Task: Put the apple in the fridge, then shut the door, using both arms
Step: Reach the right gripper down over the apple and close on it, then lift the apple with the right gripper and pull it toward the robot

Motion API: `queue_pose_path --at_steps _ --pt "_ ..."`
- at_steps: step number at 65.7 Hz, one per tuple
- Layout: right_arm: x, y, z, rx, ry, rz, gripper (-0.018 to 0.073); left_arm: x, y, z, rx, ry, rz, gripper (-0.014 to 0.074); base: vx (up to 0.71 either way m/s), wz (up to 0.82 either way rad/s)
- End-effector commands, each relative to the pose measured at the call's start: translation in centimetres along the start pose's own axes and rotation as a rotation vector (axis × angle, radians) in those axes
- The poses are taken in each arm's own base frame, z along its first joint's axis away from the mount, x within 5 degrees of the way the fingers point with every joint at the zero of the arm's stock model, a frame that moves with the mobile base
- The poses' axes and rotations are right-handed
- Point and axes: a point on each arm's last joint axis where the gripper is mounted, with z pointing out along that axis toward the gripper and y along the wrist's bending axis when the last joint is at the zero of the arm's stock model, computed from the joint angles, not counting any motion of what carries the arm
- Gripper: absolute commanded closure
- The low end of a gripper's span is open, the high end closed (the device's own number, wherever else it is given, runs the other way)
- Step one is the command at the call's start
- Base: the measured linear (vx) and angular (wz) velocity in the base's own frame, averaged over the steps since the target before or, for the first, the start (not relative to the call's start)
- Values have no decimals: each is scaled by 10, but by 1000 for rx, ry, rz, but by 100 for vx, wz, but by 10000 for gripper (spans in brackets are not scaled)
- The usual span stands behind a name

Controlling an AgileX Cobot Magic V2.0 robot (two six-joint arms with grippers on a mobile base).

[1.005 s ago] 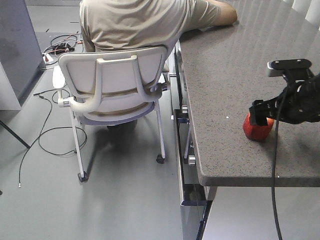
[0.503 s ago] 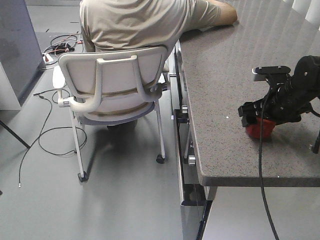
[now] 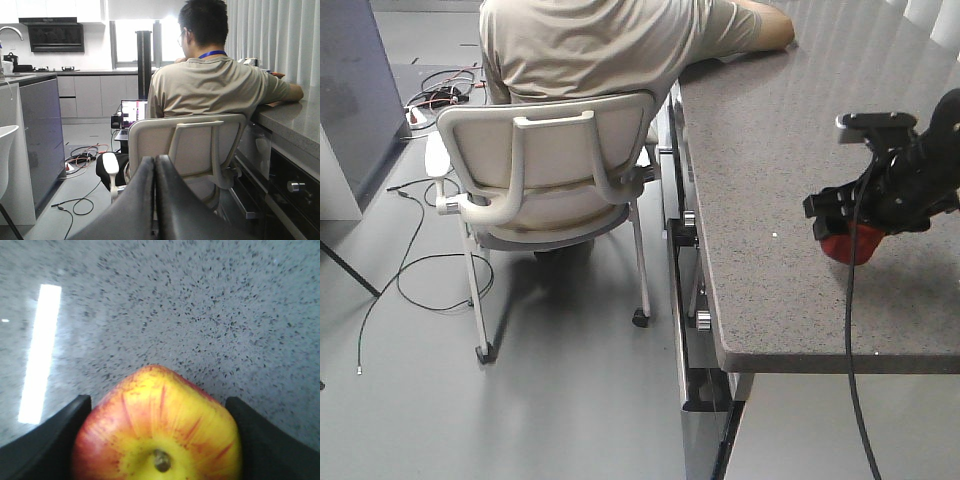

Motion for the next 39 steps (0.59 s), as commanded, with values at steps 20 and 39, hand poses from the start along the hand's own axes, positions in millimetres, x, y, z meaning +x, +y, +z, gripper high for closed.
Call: queue_pose_path --at_steps 20,39 --pt "34 37 -125 -257 -249 -156 469 2 0 0 11 -51 -11 603 0 0" --pt "96 57 -177 -392 -321 -245 469 2 0 0 11 -51 -11 603 0 0"
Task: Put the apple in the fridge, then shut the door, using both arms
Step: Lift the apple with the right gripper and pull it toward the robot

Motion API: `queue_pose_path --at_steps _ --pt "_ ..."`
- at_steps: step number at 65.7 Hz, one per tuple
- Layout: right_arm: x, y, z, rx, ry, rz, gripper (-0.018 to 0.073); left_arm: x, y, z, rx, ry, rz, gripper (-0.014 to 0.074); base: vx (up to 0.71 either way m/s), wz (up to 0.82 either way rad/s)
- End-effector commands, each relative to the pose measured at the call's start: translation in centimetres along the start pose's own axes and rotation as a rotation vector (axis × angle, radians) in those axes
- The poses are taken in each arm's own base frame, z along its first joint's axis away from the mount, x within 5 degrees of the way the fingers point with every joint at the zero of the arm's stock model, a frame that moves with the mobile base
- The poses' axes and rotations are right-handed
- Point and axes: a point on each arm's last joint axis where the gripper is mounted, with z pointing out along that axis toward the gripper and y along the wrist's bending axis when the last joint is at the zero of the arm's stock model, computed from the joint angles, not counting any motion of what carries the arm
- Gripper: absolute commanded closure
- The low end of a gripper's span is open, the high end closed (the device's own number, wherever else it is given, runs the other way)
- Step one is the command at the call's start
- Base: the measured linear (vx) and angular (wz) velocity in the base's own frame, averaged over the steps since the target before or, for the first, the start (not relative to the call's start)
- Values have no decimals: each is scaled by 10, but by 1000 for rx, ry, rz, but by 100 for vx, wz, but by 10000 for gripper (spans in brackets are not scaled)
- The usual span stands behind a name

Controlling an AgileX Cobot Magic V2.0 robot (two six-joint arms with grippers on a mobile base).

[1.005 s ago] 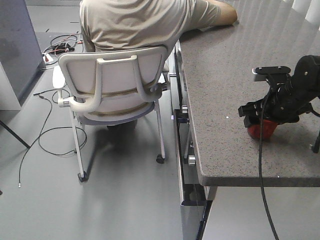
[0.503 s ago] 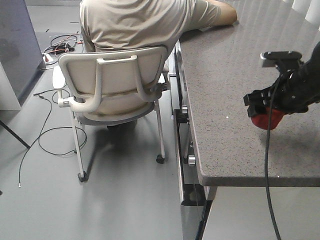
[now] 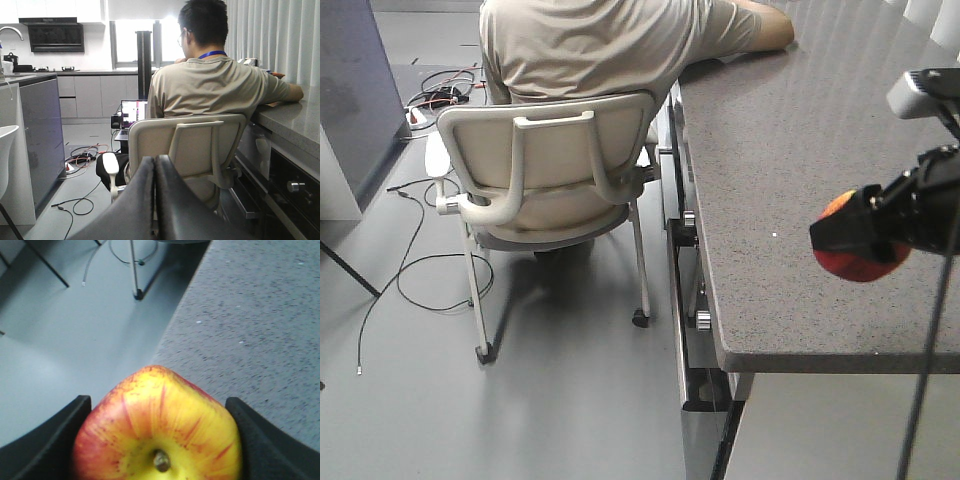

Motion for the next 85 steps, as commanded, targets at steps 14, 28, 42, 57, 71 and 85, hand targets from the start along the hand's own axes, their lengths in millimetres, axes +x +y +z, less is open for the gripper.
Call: queue_pose_path --at_steps 14,28,42,57,71,85 --pt "38 39 -43 -83 -106 -32 469 2 0 0 11 -51 -11 603 0 0" --pt "84 55 -51 -113 -68 -54 469 2 0 0 11 -51 -11 603 0 0" --pt "119 73 -54 -168 -68 -107 469 2 0 0 11 -51 -11 603 0 0" --pt "131 82 -59 -203 -80 -151 469 2 0 0 11 -51 -11 603 0 0" --pt "131 82 -59 -201 -81 -152 469 2 0 0 11 -51 -11 603 0 0" --pt "131 82 -59 -201 -81 -152 469 2 0 0 11 -51 -11 603 0 0"
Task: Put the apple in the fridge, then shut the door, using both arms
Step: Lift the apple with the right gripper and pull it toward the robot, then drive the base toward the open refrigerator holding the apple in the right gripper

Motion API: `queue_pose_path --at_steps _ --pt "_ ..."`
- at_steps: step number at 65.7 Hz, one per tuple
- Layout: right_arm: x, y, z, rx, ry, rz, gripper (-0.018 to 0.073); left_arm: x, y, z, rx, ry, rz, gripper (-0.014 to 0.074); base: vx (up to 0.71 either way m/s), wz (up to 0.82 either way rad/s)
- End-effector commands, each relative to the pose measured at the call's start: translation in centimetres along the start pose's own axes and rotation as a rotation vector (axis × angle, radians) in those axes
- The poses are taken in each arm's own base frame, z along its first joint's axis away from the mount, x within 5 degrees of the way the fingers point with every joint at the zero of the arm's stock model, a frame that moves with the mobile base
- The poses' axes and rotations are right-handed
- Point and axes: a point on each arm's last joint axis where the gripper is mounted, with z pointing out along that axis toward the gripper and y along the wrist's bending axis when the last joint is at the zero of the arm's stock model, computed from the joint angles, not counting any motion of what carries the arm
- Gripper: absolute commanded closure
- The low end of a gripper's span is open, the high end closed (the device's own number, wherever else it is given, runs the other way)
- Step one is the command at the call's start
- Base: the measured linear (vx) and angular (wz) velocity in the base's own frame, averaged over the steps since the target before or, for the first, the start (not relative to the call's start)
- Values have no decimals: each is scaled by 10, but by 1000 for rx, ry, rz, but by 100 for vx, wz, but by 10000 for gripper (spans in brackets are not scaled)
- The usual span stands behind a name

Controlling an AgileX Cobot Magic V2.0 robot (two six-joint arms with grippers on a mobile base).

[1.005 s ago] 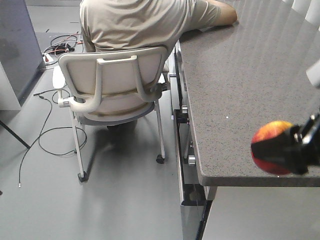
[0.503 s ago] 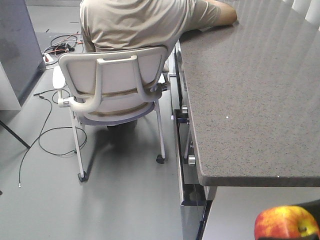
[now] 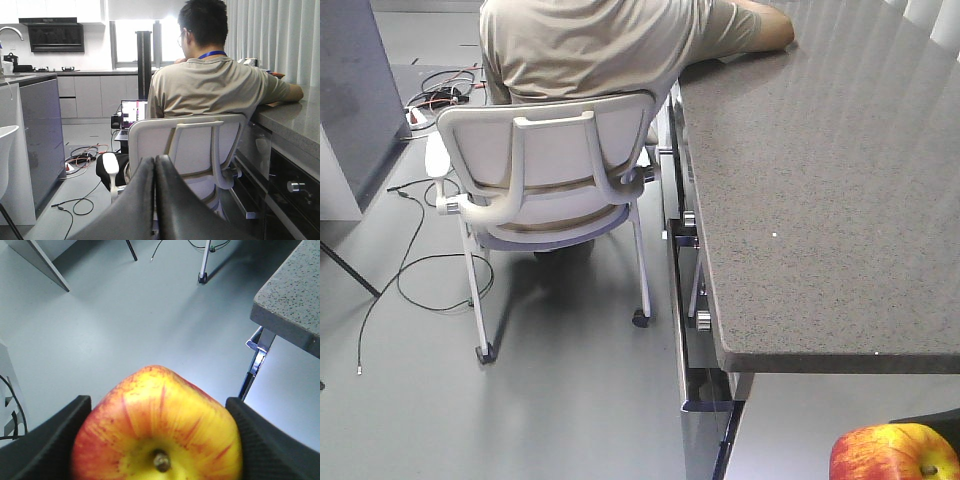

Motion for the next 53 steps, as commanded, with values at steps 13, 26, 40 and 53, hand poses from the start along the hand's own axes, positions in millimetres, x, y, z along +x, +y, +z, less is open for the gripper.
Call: queue_pose_path --at_steps 13,26,40,53 --pt "-11 3 -5 -10 -74 -2 469 2 0 0 11 -51 -11 603 0 0" --pt "-11 3 -5 -10 -74 -2 469 2 0 0 11 -51 -11 603 0 0" --pt "-11 3 -5 -11 -74 1 469 2 0 0 11 -51 -11 603 1 5" --pt "-10 3 -5 -12 -72 1 469 2 0 0 11 -51 -11 603 1 18"
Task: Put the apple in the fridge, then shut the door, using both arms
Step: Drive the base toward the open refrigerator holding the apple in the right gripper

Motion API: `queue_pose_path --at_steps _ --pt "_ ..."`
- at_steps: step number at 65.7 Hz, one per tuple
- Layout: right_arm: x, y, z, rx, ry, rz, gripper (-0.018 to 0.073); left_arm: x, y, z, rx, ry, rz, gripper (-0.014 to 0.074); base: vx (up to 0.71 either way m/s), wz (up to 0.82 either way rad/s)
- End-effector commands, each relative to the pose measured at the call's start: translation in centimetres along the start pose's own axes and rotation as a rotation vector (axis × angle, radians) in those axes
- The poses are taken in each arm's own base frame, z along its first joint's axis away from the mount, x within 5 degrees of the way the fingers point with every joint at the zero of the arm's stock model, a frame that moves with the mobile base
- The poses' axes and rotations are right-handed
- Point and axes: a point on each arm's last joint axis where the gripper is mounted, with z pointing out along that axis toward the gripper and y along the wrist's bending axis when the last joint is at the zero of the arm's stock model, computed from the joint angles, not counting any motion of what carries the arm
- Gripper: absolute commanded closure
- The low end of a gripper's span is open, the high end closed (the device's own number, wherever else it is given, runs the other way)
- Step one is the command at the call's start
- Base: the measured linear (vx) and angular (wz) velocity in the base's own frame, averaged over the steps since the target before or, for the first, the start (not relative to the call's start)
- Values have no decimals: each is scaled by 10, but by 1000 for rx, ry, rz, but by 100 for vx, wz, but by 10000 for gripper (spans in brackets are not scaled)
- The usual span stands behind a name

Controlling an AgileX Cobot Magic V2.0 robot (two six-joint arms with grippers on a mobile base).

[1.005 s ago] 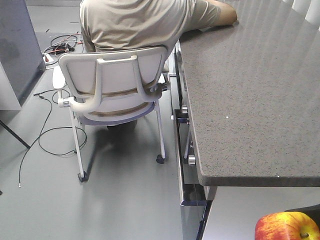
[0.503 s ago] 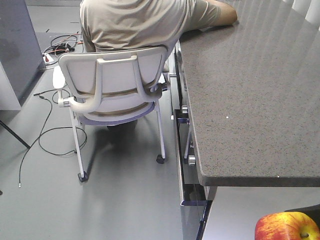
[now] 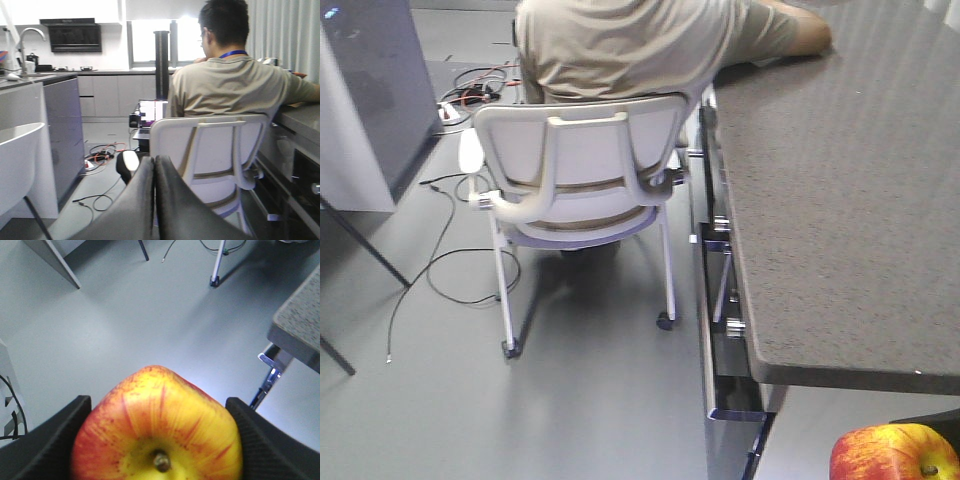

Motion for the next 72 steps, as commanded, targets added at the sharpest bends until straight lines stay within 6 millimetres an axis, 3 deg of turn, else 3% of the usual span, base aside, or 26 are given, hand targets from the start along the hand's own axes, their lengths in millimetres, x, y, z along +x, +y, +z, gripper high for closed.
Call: queue_pose_path --at_steps 1,41,72 --pt "-10 3 -5 -12 -72 1 469 2 0 0 11 -51 -11 603 0 31" --pt "-10 3 -5 -12 -72 1 469 2 0 0 11 -51 -11 603 -1 35" --pt "-10 3 -5 -12 -72 1 469 2 0 0 11 -51 -11 603 -3 58"
